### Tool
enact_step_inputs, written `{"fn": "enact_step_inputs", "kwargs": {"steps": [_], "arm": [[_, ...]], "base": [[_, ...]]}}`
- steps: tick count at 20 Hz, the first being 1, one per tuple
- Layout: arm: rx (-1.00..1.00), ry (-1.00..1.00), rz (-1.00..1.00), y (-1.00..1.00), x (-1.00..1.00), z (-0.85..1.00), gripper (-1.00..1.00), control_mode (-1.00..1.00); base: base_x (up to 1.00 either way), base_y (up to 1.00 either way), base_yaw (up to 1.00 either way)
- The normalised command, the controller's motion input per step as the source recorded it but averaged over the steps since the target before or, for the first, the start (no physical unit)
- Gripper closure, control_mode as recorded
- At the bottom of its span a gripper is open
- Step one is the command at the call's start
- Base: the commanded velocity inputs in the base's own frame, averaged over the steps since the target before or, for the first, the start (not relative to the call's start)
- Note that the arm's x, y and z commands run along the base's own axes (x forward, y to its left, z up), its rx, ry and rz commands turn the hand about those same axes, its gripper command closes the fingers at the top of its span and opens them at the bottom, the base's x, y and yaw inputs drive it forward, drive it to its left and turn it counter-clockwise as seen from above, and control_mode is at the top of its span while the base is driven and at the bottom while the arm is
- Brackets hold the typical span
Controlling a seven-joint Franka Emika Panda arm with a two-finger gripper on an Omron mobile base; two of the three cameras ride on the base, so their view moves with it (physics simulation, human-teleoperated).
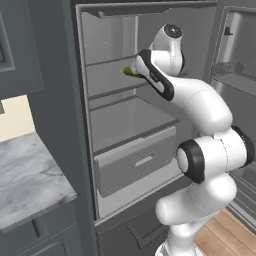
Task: Place the cold items (cucumber and broccoli) from the fridge in one tupperware on the dining counter. Place the warm items (kebab skewer and hot dog) in the stove area in another tupperware.
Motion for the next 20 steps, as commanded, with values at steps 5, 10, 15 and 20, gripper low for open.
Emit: {"fn": "enact_step_inputs", "kwargs": {"steps": [5, 10, 15, 20], "arm": [[0.0, 0.0, 0.0, 0.02, 0.4, -0.13, -1.0, -1.0], [0.0, 0.0, 0.0, 0.03, 0.41, -0.14, -1.0, -1.0], [0.0, 0.01, 0.0, 0.03, 0.26, -0.1, -1.0, -1.0], [0.0, 0.09, 0.0, 0.02, 0.28, -0.14, -1.0, -1.0]], "base": [[0.0, 0.0, 0.0], [0.0, 0.0, 0.0], [0.0, 0.0, 0.0], [0.0, 0.0, 0.0]]}}
